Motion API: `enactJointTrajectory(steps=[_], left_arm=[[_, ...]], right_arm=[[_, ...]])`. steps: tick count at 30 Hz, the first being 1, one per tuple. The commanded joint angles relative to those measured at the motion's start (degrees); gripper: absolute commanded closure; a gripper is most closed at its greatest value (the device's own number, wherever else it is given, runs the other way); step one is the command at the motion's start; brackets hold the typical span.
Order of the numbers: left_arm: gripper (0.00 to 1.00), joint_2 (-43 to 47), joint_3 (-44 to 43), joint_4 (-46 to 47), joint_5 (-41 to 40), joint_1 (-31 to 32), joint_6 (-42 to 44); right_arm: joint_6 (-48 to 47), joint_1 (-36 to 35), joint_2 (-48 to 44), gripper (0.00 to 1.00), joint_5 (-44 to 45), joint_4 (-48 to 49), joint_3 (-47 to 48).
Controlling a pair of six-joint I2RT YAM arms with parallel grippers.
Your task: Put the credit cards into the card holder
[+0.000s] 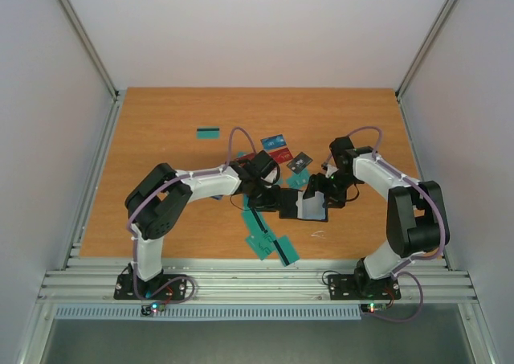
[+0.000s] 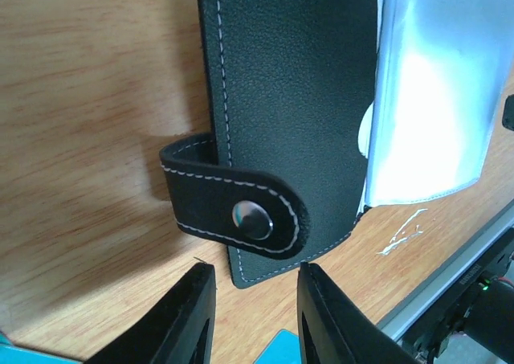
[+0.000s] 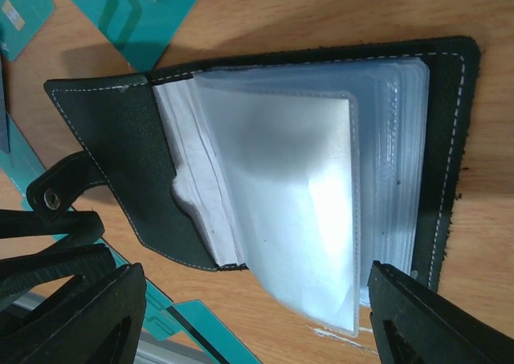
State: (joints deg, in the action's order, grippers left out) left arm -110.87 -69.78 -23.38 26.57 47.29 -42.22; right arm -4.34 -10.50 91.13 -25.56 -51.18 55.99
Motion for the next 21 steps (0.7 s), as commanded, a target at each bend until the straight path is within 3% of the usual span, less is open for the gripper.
enactJointTrajectory(steps=[1, 10, 21], left_arm=[[0.7, -1.8, -1.58, -0.97, -0.82, 0.29, 1.66], [0.73, -3.05, -2.57, -2.09, -0.41, 0.49, 1.24], [0.75, -5.62, -6.4, -5.23, -0.93, 1.3, 2.15]], right_arm=[[-0.85, 0.31, 0.55, 0.23, -1.87, 1.72, 1.02], [-0.48, 0.31, 0.18, 0.21, 2.07, -1.14, 1.91], [0.09, 0.31, 1.81, 0.23, -5.63, 4.45, 0.56]])
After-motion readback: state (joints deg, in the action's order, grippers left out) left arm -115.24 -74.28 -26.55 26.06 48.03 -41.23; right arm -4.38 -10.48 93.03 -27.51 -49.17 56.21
